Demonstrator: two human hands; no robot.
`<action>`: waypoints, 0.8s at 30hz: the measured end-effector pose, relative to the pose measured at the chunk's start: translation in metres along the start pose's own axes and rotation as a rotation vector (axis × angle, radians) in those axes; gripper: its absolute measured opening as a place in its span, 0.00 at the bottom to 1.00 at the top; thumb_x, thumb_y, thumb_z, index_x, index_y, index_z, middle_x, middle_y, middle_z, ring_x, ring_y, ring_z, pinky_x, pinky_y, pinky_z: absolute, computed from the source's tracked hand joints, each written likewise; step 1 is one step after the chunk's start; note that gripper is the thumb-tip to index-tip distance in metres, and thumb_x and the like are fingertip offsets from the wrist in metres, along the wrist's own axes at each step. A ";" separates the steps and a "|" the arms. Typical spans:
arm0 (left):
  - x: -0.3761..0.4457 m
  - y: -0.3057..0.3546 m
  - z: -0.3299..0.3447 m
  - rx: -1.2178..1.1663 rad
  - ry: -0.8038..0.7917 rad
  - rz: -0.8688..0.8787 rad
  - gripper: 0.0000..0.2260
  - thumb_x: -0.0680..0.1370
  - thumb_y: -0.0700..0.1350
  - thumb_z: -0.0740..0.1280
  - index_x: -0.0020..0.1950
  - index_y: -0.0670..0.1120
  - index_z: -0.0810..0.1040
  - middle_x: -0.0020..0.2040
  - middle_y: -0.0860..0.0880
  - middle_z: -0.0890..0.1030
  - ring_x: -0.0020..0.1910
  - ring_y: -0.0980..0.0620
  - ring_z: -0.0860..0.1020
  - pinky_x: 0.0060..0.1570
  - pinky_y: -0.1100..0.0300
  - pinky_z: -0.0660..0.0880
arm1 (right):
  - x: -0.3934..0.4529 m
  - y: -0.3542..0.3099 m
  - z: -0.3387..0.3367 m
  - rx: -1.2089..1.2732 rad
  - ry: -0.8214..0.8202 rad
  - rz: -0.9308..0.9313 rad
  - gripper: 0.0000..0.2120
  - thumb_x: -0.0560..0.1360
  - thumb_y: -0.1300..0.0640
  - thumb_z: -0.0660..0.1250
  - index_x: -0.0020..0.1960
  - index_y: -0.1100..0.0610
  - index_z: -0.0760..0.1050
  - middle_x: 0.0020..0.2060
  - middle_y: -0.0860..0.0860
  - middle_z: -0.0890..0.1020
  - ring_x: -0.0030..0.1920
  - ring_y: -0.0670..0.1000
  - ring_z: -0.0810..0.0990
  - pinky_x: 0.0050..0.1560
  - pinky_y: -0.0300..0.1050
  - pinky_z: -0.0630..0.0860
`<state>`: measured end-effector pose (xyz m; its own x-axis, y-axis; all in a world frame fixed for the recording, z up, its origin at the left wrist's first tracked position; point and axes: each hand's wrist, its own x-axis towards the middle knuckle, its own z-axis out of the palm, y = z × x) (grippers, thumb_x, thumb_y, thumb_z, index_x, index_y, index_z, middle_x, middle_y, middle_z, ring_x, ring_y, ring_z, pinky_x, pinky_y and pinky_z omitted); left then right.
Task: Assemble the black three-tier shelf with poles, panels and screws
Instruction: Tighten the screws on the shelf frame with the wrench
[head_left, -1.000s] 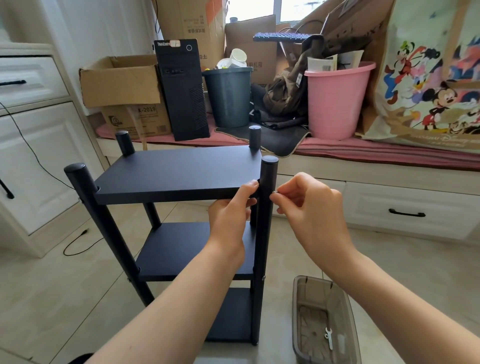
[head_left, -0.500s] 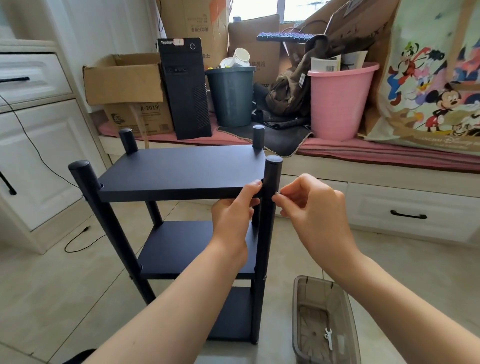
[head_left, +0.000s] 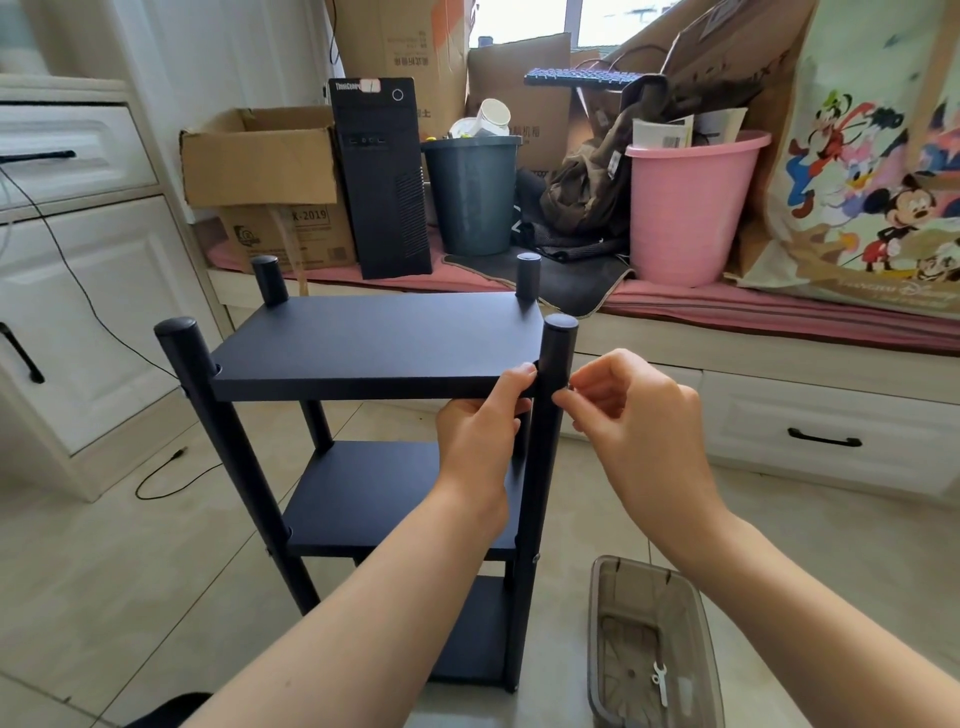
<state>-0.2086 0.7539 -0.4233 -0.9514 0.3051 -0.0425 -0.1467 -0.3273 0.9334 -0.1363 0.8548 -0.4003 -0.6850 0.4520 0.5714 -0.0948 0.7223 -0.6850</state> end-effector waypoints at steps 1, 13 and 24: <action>0.000 0.000 0.000 -0.002 -0.002 0.002 0.10 0.77 0.53 0.71 0.49 0.47 0.85 0.50 0.45 0.85 0.55 0.47 0.83 0.48 0.59 0.75 | 0.000 0.000 0.000 -0.004 0.008 -0.001 0.06 0.73 0.58 0.76 0.44 0.57 0.78 0.34 0.42 0.81 0.39 0.39 0.81 0.39 0.28 0.74; -0.002 0.001 0.002 -0.013 -0.006 0.005 0.10 0.77 0.54 0.70 0.47 0.48 0.85 0.48 0.44 0.86 0.51 0.49 0.84 0.40 0.65 0.77 | -0.002 -0.002 -0.003 -0.043 0.010 -0.025 0.03 0.74 0.61 0.74 0.42 0.55 0.81 0.32 0.40 0.80 0.41 0.38 0.80 0.40 0.27 0.74; -0.003 0.003 0.002 -0.025 -0.012 0.004 0.09 0.77 0.53 0.71 0.42 0.51 0.86 0.46 0.46 0.86 0.49 0.49 0.85 0.43 0.61 0.78 | 0.000 0.001 -0.001 -0.016 -0.014 -0.018 0.03 0.75 0.60 0.73 0.43 0.55 0.80 0.33 0.42 0.81 0.40 0.39 0.80 0.39 0.27 0.73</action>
<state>-0.2051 0.7540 -0.4197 -0.9487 0.3142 -0.0348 -0.1500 -0.3504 0.9245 -0.1355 0.8557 -0.4003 -0.6936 0.4314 0.5769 -0.0960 0.7383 -0.6676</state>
